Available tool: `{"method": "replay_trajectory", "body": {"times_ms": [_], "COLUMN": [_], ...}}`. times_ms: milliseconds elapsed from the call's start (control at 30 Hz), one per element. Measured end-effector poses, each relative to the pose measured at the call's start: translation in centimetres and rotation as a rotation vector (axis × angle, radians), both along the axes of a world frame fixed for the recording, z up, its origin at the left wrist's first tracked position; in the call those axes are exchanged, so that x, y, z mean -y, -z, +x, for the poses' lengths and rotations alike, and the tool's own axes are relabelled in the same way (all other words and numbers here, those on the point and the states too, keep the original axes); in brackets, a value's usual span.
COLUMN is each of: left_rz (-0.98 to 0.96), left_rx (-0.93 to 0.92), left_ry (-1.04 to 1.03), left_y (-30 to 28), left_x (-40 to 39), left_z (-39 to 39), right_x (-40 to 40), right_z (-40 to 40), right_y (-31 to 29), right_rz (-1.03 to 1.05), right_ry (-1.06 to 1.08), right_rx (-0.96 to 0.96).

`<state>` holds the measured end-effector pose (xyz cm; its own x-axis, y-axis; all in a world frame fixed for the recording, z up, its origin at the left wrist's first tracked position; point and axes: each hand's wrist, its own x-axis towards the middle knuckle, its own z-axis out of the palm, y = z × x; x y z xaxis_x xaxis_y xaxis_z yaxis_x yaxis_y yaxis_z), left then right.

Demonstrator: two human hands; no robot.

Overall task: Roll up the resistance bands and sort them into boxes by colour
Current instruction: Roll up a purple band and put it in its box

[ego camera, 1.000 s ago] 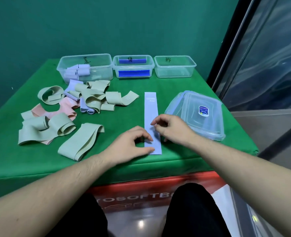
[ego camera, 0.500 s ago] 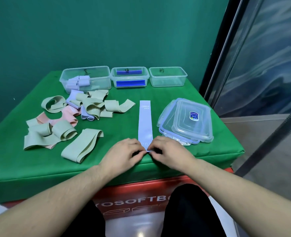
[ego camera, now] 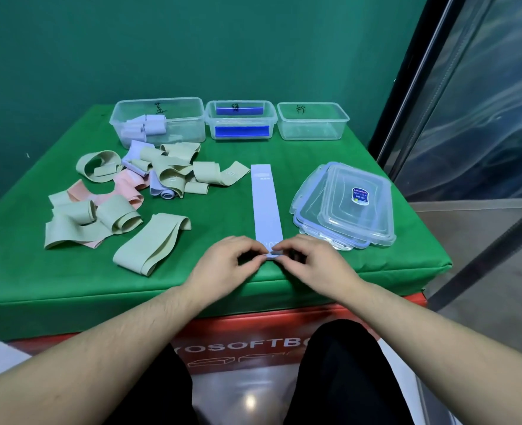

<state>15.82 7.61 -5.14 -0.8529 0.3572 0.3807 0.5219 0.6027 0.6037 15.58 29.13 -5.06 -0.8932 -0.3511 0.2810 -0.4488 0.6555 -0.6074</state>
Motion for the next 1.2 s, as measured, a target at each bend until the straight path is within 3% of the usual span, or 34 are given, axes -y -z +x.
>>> {"method": "replay_trajectory", "body": {"times_ms": [133, 433, 767, 1200], "left_rz": [0.093, 0.027, -0.070, -0.047], "left_rx": [0.110, 0.040, -0.022, -0.029], "left_ry": [-0.063, -0.072, -0.066, -0.082], "left_y": [-0.4, 0.3, 0.5, 0.7], "left_x": [-0.4, -0.4, -0.4, -0.4], "left_z": [0.0, 0.0, 0.0, 0.0], "right_x": [0.3, 1.0, 0.8, 0.9], "right_z": [-0.4, -0.6, 0.1, -0.2], "right_y": [0.0, -0.1, 0.5, 0.7], "right_rz": [-0.069, 0.014, 0.312, 0.252], "right_ry": [0.061, 0.092, -0.034, -0.024], "right_rx": [0.077, 0.041, -0.292, -0.284]}}
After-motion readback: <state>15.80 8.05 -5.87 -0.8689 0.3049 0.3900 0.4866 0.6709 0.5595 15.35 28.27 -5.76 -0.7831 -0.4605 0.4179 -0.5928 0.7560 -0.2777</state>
